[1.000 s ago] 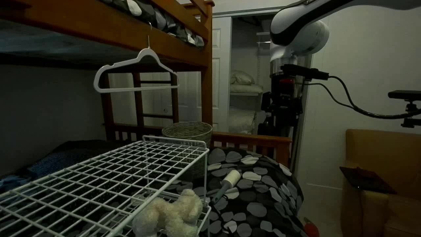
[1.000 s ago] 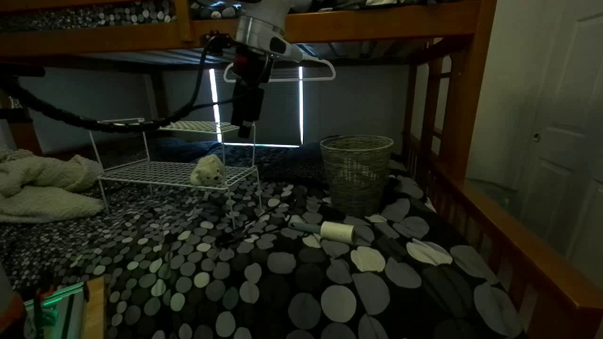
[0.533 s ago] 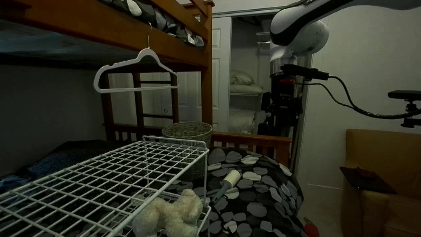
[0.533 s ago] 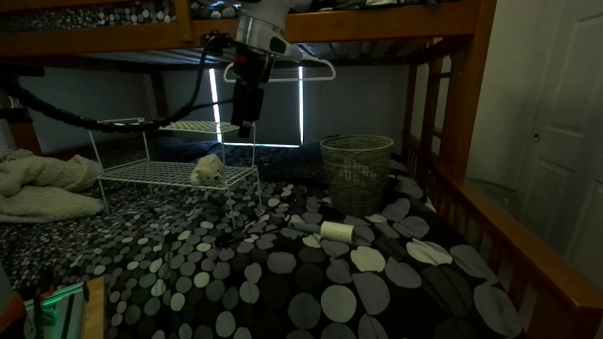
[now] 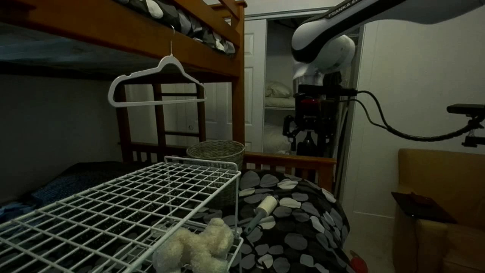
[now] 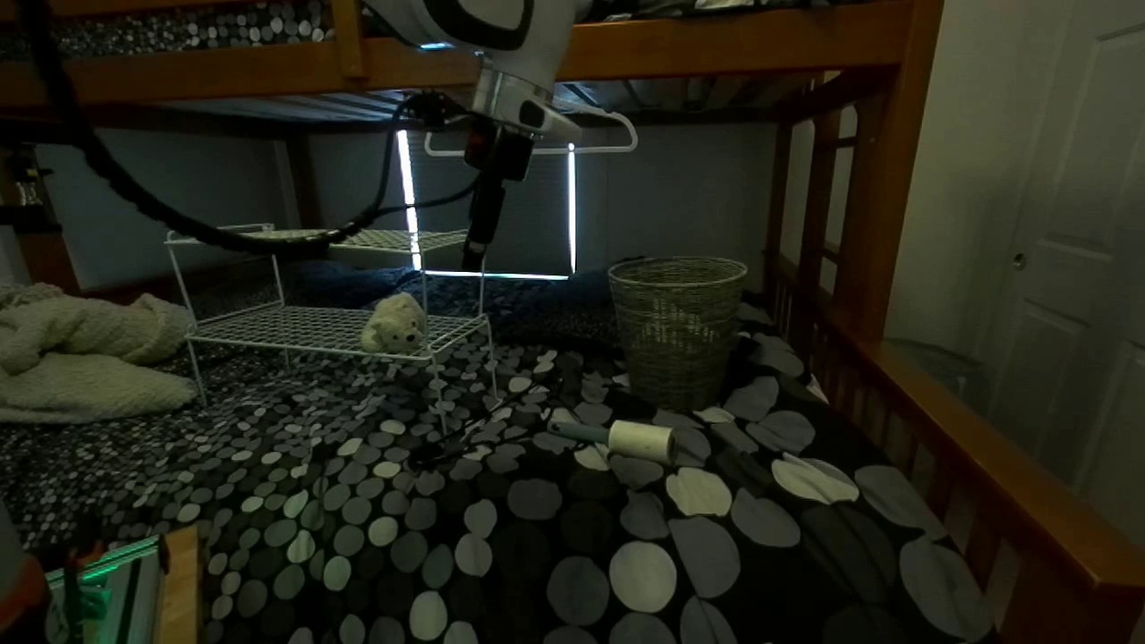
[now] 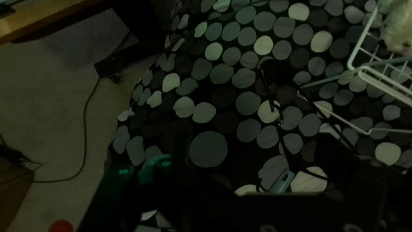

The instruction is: Use the comb brush to brush the blanket

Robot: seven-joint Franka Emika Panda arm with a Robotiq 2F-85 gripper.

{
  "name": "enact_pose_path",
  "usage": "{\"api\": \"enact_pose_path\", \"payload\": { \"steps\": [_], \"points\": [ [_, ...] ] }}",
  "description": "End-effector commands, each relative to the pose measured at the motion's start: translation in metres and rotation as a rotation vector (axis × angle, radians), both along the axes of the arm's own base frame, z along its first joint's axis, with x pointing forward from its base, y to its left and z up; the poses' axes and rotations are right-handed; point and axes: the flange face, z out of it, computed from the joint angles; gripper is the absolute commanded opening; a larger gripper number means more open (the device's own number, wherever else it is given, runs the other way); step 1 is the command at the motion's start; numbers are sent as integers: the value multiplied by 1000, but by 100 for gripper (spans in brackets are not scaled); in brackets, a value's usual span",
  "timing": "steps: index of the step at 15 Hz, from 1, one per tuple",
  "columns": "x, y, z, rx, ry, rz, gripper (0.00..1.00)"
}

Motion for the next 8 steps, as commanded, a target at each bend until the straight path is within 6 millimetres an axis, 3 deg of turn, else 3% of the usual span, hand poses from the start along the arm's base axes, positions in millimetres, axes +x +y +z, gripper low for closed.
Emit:
{"api": "enact_pose_path", "payload": {
  "steps": [1,8],
  "points": [
    [41,21,-36,-79,47,-174,100],
    [85,33,-121,-354,-32,-412,100]
  ]
}}
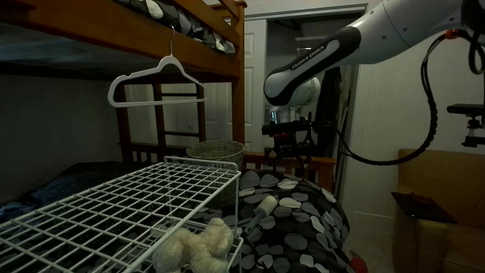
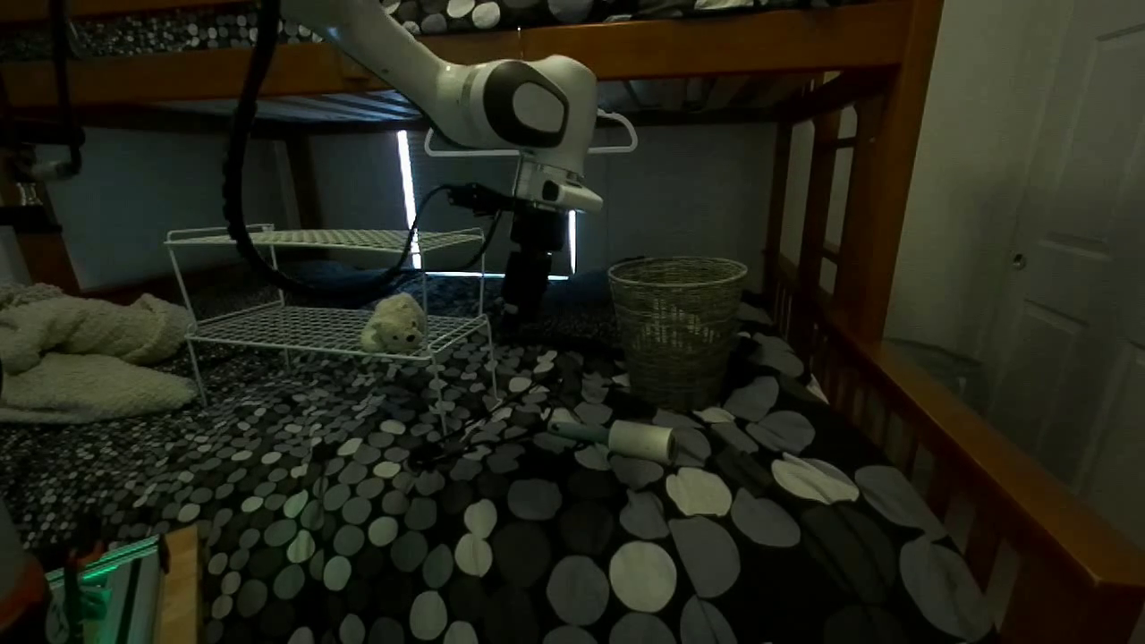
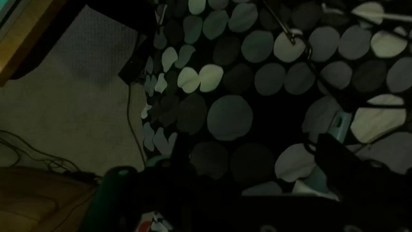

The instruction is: Use the comb brush to brush the blanket

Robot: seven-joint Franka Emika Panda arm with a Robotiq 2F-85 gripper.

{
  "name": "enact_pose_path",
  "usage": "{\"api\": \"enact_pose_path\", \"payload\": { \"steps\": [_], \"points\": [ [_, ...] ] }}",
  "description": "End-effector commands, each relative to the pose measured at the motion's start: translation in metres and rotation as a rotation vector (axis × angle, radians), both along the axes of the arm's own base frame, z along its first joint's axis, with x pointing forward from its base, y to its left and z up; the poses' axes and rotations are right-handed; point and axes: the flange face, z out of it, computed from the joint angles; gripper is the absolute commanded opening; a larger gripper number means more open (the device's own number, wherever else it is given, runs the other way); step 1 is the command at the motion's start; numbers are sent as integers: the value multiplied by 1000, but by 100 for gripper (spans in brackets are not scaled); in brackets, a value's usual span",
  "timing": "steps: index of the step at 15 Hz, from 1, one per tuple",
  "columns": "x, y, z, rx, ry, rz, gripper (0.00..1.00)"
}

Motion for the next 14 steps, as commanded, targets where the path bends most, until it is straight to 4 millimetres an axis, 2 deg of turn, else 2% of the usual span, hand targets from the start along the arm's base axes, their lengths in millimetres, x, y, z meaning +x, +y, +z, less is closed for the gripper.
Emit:
{"api": "enact_pose_path", "payload": {
  "steps": [1,5,6,8,13,14],
  "points": [
    [24,9,-34,-169,-49,-86,100],
    [44,23,-69,-338,-172,-115,100],
    [34,18,-56,-271,-126,-100,100],
    [35,23,-65,-281,-125,-97,100],
    [38,21,-57,-278,-138,-101,100],
    [47,25,-72,-289,-175,-86,100]
  ]
}}
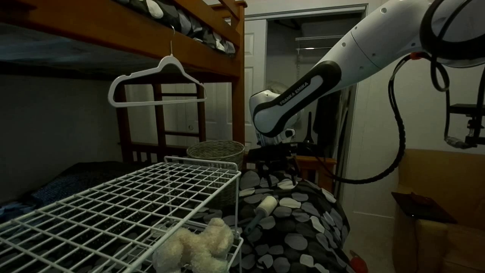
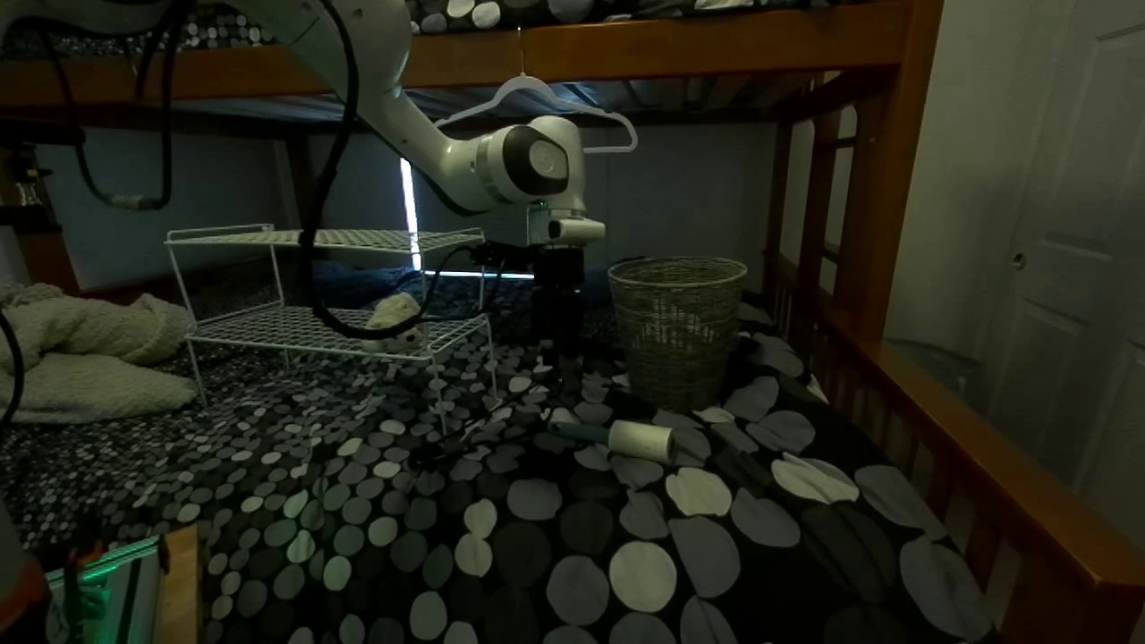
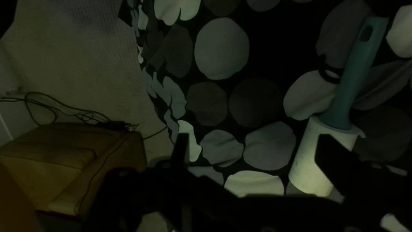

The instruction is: Use the comb brush to brush the blanket

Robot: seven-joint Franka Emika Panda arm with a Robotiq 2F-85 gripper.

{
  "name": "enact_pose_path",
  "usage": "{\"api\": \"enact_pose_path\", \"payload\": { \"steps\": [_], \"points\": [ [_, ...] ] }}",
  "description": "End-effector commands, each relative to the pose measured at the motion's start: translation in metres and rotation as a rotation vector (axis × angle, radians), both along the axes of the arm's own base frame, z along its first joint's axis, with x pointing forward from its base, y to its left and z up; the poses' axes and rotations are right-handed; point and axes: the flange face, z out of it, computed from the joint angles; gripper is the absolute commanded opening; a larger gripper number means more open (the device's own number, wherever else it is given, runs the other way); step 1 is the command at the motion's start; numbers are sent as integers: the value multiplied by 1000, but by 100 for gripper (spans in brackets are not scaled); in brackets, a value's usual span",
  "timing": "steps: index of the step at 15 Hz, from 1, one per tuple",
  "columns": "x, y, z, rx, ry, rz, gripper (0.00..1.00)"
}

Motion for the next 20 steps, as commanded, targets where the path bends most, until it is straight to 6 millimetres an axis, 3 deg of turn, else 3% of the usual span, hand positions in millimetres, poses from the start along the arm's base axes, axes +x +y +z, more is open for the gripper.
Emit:
{"api": "enact_pose_path", "payload": {
  "steps": [1,6,11,14,20],
  "points": [
    [15,11,-30,0,-57,18,100],
    [37,37,-97,73,-264,51,100],
    [43,57,-152,77,-336,78,100],
    [45,62,-170,61,-334,84,100],
    [51,68,-183,42,-322,84,100]
  ]
}}
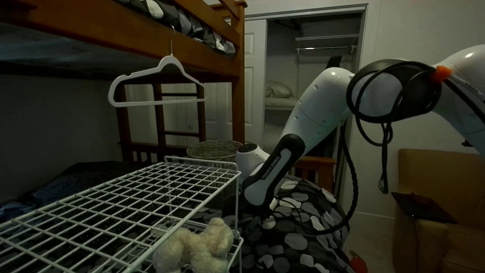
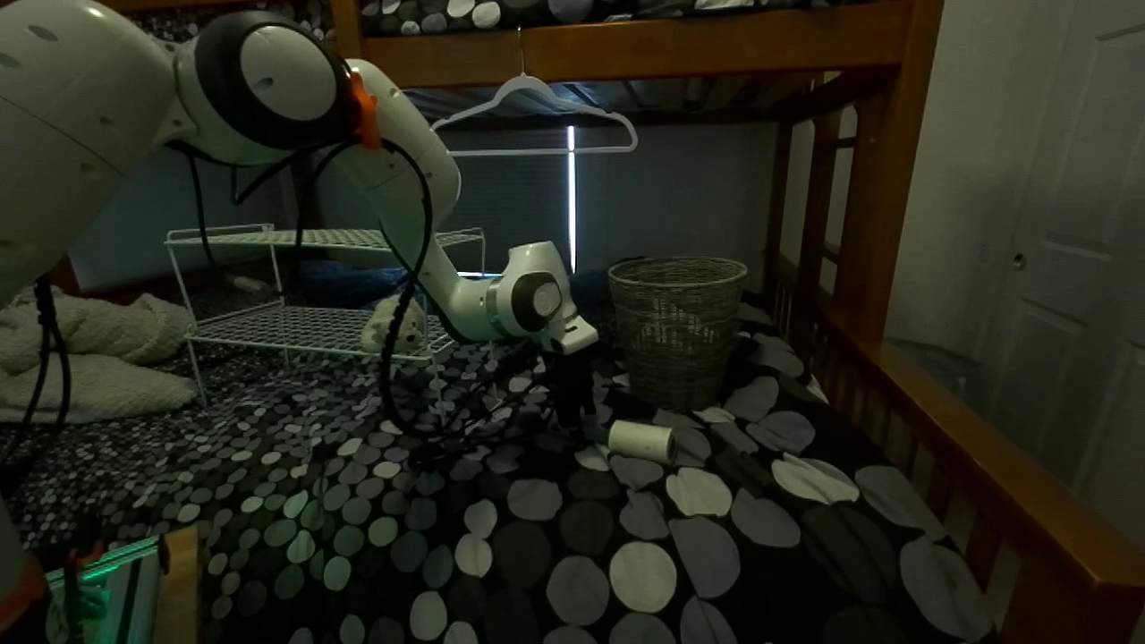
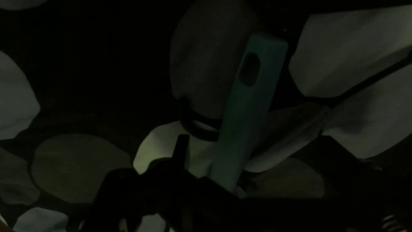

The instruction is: Use the comb brush to brush the blanket

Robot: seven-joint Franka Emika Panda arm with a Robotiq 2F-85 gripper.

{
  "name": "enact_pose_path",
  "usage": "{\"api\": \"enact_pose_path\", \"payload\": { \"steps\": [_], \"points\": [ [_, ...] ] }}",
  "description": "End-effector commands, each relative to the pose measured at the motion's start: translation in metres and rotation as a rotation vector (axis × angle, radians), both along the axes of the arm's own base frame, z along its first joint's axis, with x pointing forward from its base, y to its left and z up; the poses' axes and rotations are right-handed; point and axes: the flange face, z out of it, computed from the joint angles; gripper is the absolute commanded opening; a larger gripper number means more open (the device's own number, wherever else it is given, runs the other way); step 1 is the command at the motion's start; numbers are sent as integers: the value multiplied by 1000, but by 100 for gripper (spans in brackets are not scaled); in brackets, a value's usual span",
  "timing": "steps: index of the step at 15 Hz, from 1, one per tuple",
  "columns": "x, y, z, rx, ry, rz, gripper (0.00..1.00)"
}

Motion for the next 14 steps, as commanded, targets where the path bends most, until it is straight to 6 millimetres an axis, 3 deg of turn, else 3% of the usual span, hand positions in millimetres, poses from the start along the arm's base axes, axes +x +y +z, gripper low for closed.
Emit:
{"api": "enact_pose_path", "payload": {
  "steps": [1,4,9,14],
  "points": [
    [5,3,-10,-9,-1,-16,100],
    [7,4,-15,-8,4,-16,97],
    [8,4,-22,-7,13,-11,52],
    [6,2,-7,-22,18,-6,13]
  ]
}}
